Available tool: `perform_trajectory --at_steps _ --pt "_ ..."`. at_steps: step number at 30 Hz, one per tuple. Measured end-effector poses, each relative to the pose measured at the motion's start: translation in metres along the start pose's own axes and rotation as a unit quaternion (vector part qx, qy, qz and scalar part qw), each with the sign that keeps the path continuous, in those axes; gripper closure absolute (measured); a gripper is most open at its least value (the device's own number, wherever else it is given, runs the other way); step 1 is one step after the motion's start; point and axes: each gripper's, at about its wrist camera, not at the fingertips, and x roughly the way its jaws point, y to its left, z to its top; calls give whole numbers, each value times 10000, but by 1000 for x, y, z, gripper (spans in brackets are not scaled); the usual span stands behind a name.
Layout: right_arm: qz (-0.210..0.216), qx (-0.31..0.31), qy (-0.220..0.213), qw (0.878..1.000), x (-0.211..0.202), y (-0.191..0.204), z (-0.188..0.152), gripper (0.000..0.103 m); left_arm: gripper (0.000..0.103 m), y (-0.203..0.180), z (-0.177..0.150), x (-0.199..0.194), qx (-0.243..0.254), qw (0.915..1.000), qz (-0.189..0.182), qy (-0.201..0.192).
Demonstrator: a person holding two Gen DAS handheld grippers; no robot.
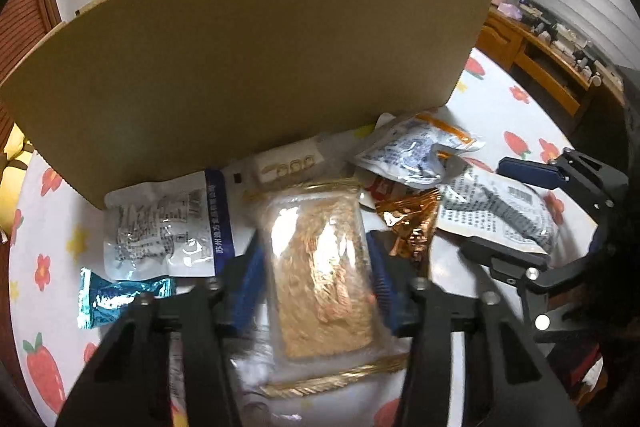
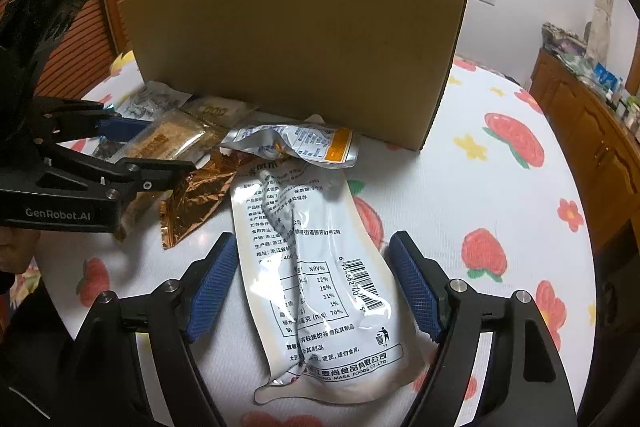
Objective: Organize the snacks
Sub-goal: 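Lower the left tool onto the granola bar while the right tool lowers onto the white pouch, then grasp the granola bar with the left tool while the right tool grasps the white pouch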
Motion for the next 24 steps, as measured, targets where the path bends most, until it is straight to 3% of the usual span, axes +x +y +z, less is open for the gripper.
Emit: perform_trajectory --at_steps 13,24 --pt "1 -2 -1 10000 0 0 0 23 58 4 -17 -58 -95 9966 -146 -810" --pt "-2 -7 -6 10000 0 0 -1 23 58 18 -42 -66 -262 9958 -8 -882"
